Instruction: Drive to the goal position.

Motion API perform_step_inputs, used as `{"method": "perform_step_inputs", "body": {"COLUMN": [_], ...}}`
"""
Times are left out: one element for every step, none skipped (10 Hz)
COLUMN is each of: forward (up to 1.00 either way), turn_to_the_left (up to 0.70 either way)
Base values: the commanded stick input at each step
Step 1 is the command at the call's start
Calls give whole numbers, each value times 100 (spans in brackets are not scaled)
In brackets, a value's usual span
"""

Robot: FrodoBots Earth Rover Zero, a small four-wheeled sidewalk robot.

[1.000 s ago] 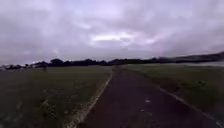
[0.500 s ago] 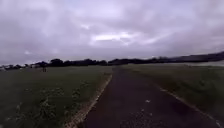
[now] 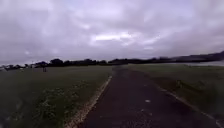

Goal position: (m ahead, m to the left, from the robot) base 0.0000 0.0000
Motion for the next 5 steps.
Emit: {"method": "perform_step_inputs", "body": {"forward": [0, 0, 0, 0, 0], "turn_to_the_left": [0, 0, 0, 0, 0]}}
